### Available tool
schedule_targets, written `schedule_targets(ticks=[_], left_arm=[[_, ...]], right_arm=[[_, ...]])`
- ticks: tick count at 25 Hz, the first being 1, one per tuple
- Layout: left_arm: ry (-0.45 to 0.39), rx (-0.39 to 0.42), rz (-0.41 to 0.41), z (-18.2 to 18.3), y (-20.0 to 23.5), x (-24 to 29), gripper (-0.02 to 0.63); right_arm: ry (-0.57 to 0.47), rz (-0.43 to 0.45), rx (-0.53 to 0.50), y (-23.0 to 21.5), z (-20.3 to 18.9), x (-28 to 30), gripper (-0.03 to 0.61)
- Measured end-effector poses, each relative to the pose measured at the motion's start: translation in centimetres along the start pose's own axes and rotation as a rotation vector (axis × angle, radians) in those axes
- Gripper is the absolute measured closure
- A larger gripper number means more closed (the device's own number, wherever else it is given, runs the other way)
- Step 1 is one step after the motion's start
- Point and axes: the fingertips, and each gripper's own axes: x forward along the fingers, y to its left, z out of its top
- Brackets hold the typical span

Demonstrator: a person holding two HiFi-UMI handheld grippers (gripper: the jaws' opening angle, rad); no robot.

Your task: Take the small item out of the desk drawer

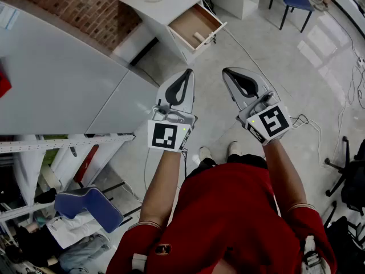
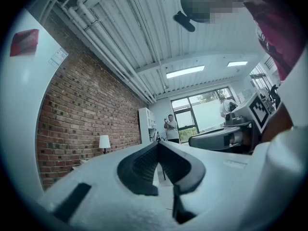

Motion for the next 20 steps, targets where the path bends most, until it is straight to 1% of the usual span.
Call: schedule_targets(ticks=[6, 13, 16, 20], left_arm=[[0.004, -0.002, 0.021, -0.2, -0.7, 0.7, 0.609], [0.025, 0.020, 0.074, -0.9, -1.8, 2.1, 0.609], [0.036, 0.024, 0.109, -1.4, -2.2, 2.9, 0.609], [0.056, 0.026, 0.140, -2.5, -2.8, 3.9, 0.609]], right_arm=[[-0.021, 0.030, 0.039, -0.7, 0.1, -0.5, 0.566], [-0.021, 0.060, 0.039, -3.4, -0.4, -1.8, 0.566], [-0.014, 0.080, 0.047, -4.8, -1.1, -2.3, 0.566], [0.021, 0.103, 0.056, -6.3, -2.5, -2.3, 0.566]])
